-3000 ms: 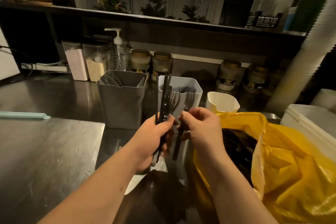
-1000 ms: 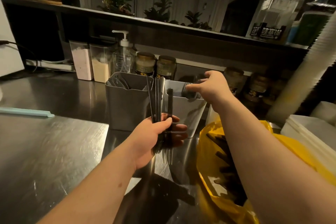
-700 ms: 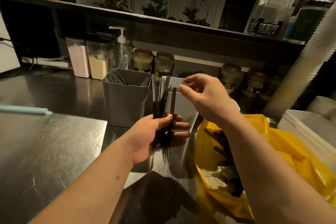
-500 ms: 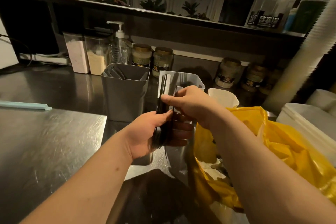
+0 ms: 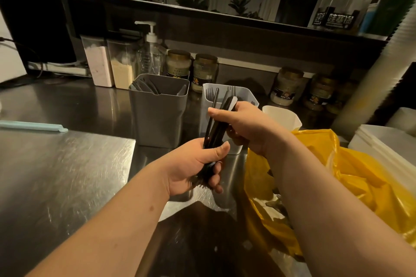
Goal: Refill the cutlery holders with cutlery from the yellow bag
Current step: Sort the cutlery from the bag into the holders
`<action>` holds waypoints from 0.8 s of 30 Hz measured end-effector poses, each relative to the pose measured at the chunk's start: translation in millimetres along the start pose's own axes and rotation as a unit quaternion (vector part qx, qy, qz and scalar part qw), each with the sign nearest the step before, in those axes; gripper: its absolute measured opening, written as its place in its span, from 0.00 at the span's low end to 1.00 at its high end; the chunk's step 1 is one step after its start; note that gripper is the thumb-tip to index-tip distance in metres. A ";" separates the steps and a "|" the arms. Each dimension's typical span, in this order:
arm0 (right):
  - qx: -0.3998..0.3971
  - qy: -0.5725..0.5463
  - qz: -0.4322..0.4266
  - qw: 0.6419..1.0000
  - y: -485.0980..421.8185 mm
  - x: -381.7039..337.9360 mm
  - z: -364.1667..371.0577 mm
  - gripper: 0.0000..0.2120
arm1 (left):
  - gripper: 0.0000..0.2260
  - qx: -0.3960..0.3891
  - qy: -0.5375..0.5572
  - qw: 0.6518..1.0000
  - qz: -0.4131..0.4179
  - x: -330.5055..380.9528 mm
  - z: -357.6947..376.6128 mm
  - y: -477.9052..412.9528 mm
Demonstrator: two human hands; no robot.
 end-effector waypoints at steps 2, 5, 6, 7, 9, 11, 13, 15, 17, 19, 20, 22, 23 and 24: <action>-0.003 -0.015 0.012 1.000 1.2 3.6 6.1 0.19 | 0.11 0.007 -0.021 1.000 -0.001 -1.9 -0.3 -0.8; 0.033 -0.045 0.048 0.997 4.3 11.5 6.1 0.19 | 0.09 0.015 -0.064 0.998 -0.001 -5.8 0.6 -1.7; 0.047 -0.070 0.055 0.995 5.9 13.1 4.5 0.16 | 0.11 0.013 -0.071 0.997 0.005 -5.2 1.6 -1.6; 0.065 -0.097 0.059 0.991 8.8 14.6 1.6 0.12 | 0.13 0.015 -0.075 0.997 0.009 -2.4 3.2 0.3; 0.118 -0.150 0.058 0.980 15.9 18.6 -8.6 0.07 | 0.21 0.021 -0.051 0.998 0.020 5.2 1.3 2.7; 0.175 -0.216 0.040 0.960 24.9 23.4 -20.9 0.07 | 0.29 0.041 0.047 0.998 0.018 10.9 -11.6 1.4; 0.229 -0.304 0.020 0.925 36.3 29.7 -34.1 0.07 | 0.28 0.071 0.147 0.986 0.030 16.5 -26.9 0.2; 0.271 -0.379 -0.005 0.885 47.3 36.2 -44.1 0.06 | 0.18 0.118 0.156 0.979 0.065 19.1 -34.0 -2.1; 0.281 -0.429 -0.020 0.858 54.0 43.3 -41.6 0.04 | 0.15 0.129 0.086 0.986 0.070 11.2 -27.7 -6.5; 0.257 -0.457 -0.016 0.851 55.1 47.8 -26.6 0.12 | 0.18 0.073 -0.025 0.994 0.073 0.2 -8.9 -11.8; 0.243 -0.469 -0.010 0.849 54.7 50.3 -16.2 0.18 | 0.20 0.030 -0.061 0.995 0.079 -4.6 1.8 -12.5; 0.228 -0.490 0.008 0.841 56.0 57.3 4.5 0.26 | 0.28 -0.015 -0.048 0.994 0.098 -9.5 13.0 -13.6; 0.214 -0.500 0.017 0.839 56.0 59.7 15.9 0.26 | 0.30 -0.020 -0.015 0.992 0.120 -6.5 15.7 -12.9; 0.196 -0.508 0.023 0.838 55.3 61.4 26.5 0.26 | 0.29 -0.016 0.023 0.989 0.143 -1.5 16.9 -12.6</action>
Point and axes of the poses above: each hand's wrist, its own y-axis away from the middle knuckle, its own z-axis out of the palm, x = y × z, the point moved 8 cm from there along -y, towards the middle knuckle, and after that the axes turned 9 degrees about y, right-handed, at the moved point
